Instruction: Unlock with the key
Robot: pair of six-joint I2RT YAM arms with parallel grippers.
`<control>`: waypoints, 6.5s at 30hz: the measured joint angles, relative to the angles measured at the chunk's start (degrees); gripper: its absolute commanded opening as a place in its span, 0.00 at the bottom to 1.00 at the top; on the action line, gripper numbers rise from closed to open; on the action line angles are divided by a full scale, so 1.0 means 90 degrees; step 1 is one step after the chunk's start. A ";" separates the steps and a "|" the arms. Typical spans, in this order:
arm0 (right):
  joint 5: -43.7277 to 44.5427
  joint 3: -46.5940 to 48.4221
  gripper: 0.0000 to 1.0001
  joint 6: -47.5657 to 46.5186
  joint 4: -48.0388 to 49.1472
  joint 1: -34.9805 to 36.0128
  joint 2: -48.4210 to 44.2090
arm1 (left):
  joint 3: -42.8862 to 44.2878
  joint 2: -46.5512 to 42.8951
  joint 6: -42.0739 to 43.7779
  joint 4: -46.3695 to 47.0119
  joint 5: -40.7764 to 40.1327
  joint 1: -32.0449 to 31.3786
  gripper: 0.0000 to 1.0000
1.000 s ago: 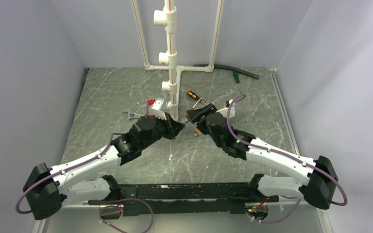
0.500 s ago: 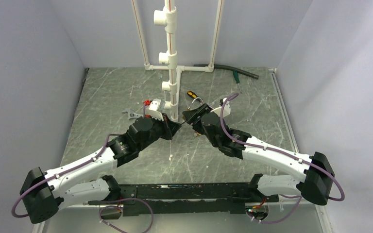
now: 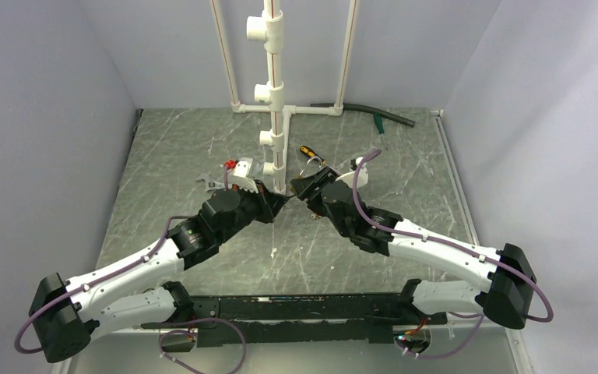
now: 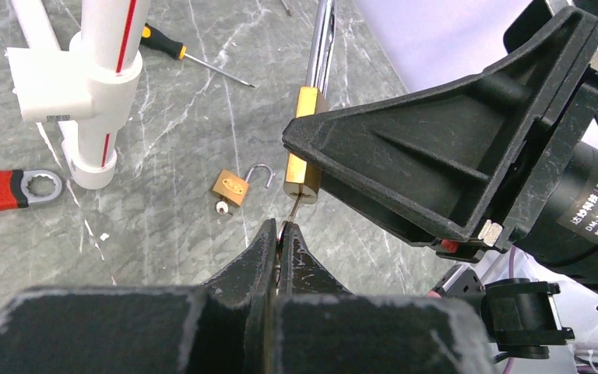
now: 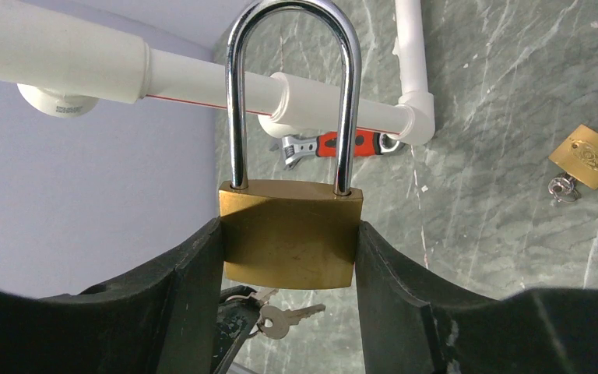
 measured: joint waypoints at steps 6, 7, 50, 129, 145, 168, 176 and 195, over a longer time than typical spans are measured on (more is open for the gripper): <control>0.0046 0.0109 0.00 0.0304 -0.0287 0.0002 0.0027 | -0.0134 0.0000 -0.0015 0.0216 -0.0002 0.0000 0.00; 0.0070 0.0153 0.00 0.0393 -0.0367 0.0000 0.0039 | -0.0158 0.0000 -0.0019 0.0272 -0.0002 -0.0002 0.00; 0.0947 0.1664 0.00 0.2421 -0.2229 -0.0061 0.0600 | -0.1005 0.0578 -0.0211 0.3356 -0.0593 -0.0061 0.00; 0.0787 0.1474 0.00 0.2008 -0.2443 -0.0325 0.0029 | -0.1005 -0.1593 0.0221 0.0525 -0.0214 -0.0100 0.00; -0.0083 0.1474 0.00 0.2045 -0.2091 -0.0325 0.0180 | -0.1018 -0.0869 0.0270 0.1610 -0.0143 -0.0100 0.00; -0.0226 0.1474 0.00 0.2033 -0.1984 -0.0325 0.0323 | -0.1015 -0.0493 0.0386 0.1906 -0.0146 -0.0100 0.00; -0.0248 0.1464 0.00 0.2004 -0.1875 -0.0318 0.0325 | -0.1015 -0.0493 0.0386 0.1957 -0.0146 -0.0100 0.00; -0.0248 0.1370 0.00 0.1923 -0.1727 -0.0284 0.0325 | -0.0984 -0.0551 0.0386 0.2101 -0.0299 -0.0100 0.00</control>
